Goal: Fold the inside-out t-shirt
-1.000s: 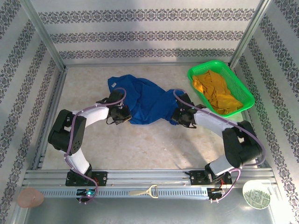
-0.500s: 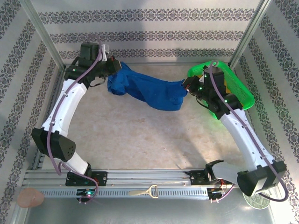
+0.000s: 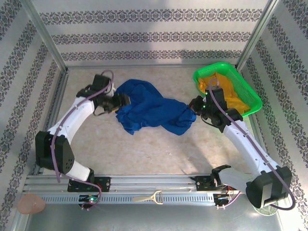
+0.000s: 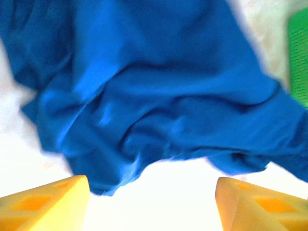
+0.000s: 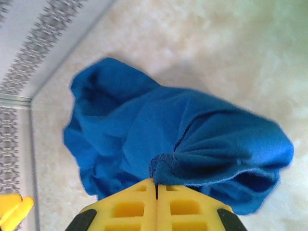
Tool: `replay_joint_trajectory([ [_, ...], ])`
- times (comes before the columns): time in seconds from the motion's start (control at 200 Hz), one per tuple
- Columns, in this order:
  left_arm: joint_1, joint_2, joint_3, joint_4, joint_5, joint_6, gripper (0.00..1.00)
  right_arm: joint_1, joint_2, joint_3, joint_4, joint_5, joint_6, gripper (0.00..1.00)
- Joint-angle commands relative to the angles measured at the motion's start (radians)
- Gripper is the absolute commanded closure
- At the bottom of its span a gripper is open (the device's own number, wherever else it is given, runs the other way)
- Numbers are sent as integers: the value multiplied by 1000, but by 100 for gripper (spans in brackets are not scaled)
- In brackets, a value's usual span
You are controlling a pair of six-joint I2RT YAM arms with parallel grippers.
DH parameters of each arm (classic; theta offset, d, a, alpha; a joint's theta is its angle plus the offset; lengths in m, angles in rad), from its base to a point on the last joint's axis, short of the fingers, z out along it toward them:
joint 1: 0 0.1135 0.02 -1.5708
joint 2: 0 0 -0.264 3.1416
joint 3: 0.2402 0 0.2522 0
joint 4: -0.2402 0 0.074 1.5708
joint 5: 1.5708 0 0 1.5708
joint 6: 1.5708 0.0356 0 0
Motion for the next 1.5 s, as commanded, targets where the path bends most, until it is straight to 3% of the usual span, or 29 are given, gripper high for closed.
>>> replay_joint_trajectory([
  [0.0,-6,-139,-168,107,-43,-95,29,-8,-24,-22,27,3,12,100],
  [0.155,-32,-257,-407,228,-92,-184,29,-13,-27,-31,12,17,1,100],
  [0.265,-37,-259,-483,311,-95,-219,30,-14,-16,-32,9,15,-2,100],
  [0.465,-37,-168,-483,442,-119,-240,33,-15,0,-32,12,13,-4,100],
  [0.734,-37,49,-415,565,-110,-249,45,-20,0,-22,12,14,-3,100],
  [0.789,-36,79,-408,584,-115,-252,50,-22,0,-17,11,13,-4,100],
  [0.879,-36,122,-374,587,-131,-232,74,-24,0,-7,12,10,-6,100],
  [0.954,-31,155,-310,544,-140,-190,100,-32,9,15,13,4,-12,100],
  [1.169,73,67,51,274,-129,-65,100,-111,73,199,40,-76,-22,100],
  [1.329,175,45,442,168,-50,-79,100,-175,156,472,58,-149,-19,100],
  [1.494,220,102,792,118,19,-128,100,-198,217,739,55,-204,-7,100],
])
